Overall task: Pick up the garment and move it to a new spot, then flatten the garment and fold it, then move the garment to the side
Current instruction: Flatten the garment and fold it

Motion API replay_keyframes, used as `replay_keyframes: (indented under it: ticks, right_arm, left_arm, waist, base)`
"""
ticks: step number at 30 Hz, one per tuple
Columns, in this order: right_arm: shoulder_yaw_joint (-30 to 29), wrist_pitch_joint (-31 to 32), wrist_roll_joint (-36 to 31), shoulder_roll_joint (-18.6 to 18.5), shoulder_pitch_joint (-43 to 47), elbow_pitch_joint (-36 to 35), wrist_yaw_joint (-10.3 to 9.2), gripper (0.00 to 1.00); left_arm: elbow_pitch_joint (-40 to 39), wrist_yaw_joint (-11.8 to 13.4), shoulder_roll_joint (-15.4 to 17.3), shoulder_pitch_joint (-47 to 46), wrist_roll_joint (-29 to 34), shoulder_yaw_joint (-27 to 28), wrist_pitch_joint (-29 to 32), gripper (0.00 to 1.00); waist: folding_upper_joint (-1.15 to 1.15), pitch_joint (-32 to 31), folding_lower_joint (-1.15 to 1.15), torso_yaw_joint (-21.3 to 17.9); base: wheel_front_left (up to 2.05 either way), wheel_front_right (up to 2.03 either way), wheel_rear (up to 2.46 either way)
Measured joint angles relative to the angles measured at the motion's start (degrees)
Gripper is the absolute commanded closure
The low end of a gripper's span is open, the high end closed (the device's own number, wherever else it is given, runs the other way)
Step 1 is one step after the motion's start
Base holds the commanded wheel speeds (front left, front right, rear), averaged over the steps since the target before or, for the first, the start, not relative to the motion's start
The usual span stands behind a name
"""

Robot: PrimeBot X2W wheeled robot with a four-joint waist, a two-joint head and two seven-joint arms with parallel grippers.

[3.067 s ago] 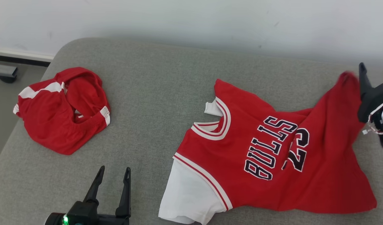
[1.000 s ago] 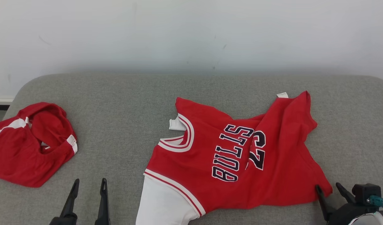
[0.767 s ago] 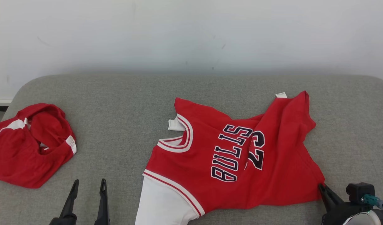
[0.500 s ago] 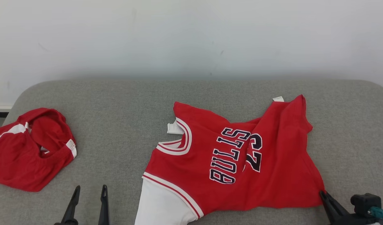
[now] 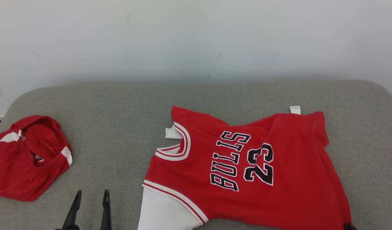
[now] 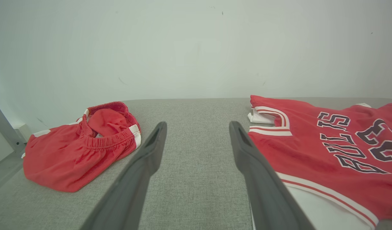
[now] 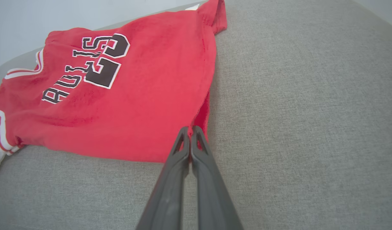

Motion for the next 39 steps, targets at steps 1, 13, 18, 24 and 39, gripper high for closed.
replay_keyframes:
  ticks: [1, 13, 18, 24, 39]
  right_arm:
    - [-0.47, 0.87, -0.51, 0.36, 0.79, -1.26, 0.00, 1.00]
    - [-1.44, 8.37, -9.56, 2.14, -7.53, -2.66, 0.00, 1.00]
    - [-1.22, 9.03, -10.23, 1.12, -16.29, 5.90, 0.00, 1.00]
    - [0.45, 6.30, -10.91, 0.37, -27.40, 18.64, 0.00, 1.00]
    - [8.38, -8.53, -9.21, 0.37, -31.93, 30.18, 0.00, 0.00]
  left_arm:
    - [0.01, 0.00, 0.01, 0.02, -0.02, -0.01, 0.00, 0.00]
    - [0.40, 0.09, 0.01, -0.23, -0.33, -1.53, 0.00, 0.00]
    - [0.41, 0.13, 0.01, -0.29, -0.34, -1.83, 0.00, 0.00]
    - [0.57, 0.15, 0.01, -1.07, -0.41, -2.27, 0.00, 0.00]
    - [0.73, 1.05, 0.01, -0.39, -0.99, -2.27, 0.00, 0.00]
  waist:
    - [0.00, 0.03, 0.00, -0.04]
    - [0.00, 0.07, 0.00, 2.50]
    - [0.00, 0.64, 0.00, 3.98]
    - [0.00, 1.84, 0.01, 5.27]
    - [0.00, 0.76, 0.01, 4.43]
  base:
    - [0.00, 0.00, 0.00]
    - [0.00, 0.00, 0.00]
    - [0.00, 0.00, 0.00]
    - [0.00, 0.00, 0.00]
    - [0.00, 0.00, 0.00]
